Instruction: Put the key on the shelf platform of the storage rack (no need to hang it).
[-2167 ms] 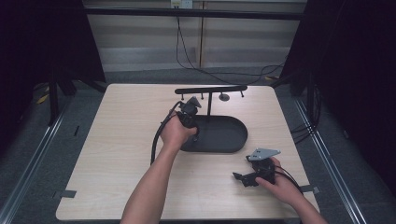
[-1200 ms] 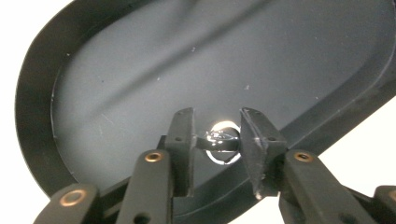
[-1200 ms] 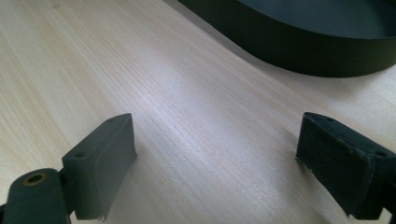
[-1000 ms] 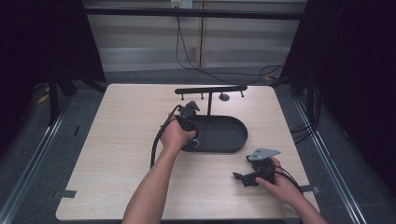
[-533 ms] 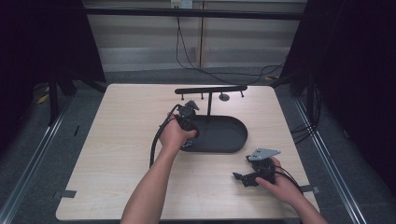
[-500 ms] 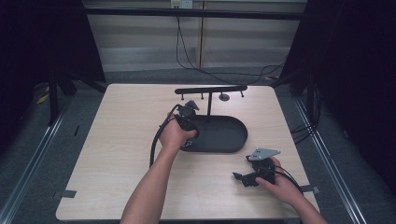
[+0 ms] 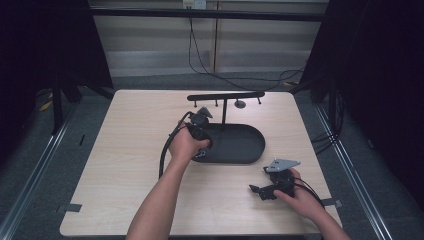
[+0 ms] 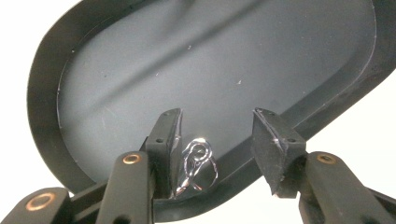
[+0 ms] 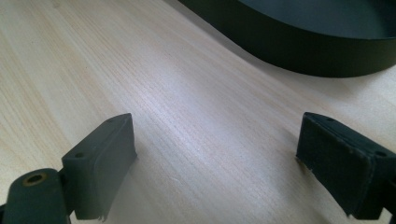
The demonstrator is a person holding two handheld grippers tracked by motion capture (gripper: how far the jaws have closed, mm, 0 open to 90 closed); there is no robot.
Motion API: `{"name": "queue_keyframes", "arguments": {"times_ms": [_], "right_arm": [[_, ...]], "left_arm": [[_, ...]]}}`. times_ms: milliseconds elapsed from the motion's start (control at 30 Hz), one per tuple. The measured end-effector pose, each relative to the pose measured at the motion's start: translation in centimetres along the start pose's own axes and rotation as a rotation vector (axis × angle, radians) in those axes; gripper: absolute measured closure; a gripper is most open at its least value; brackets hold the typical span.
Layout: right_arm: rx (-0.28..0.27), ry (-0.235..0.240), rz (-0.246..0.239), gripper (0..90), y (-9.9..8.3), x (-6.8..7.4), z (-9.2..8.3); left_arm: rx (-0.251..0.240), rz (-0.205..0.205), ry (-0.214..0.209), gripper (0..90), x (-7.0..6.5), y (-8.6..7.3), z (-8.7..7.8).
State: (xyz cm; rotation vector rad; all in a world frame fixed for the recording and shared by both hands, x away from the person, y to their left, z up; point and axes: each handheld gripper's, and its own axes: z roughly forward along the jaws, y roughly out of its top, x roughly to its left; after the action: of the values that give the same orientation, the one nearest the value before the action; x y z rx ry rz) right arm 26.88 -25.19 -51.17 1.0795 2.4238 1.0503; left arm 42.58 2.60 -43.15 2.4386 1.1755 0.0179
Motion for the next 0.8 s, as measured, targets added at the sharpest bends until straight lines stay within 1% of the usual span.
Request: {"name": "queue_keyframes", "arguments": {"times_ms": [33,233,367,400,667,800], "right_arm": [[0.000,0.000,-0.001,11.0,0.0,0.0,0.0],[-0.002,0.002,-0.001,11.0,0.0,0.0,0.0],[-0.001,0.001,-0.003,10.9,0.0,0.0,0.0],[-0.001,0.001,-0.003,10.9,0.0,0.0,0.0],[-0.001,0.001,-0.002,10.9,0.0,0.0,0.0],[-0.001,0.001,-0.002,10.9,0.0,0.0,0.0]], "left_arm": [[-0.002,-0.005,-0.001,52.9,0.0,-0.1,-0.1],[0.014,0.004,-0.012,51.2,0.1,-0.5,-0.5],[0.007,0.002,-0.011,50.4,0.1,-0.6,-0.8],[-0.001,-0.002,-0.011,49.9,0.1,-0.7,-1.0],[0.001,0.007,-0.027,48.1,0.2,-1.3,-1.6],[-0.002,0.007,-0.026,46.4,0.2,-1.5,-2.1]]}}
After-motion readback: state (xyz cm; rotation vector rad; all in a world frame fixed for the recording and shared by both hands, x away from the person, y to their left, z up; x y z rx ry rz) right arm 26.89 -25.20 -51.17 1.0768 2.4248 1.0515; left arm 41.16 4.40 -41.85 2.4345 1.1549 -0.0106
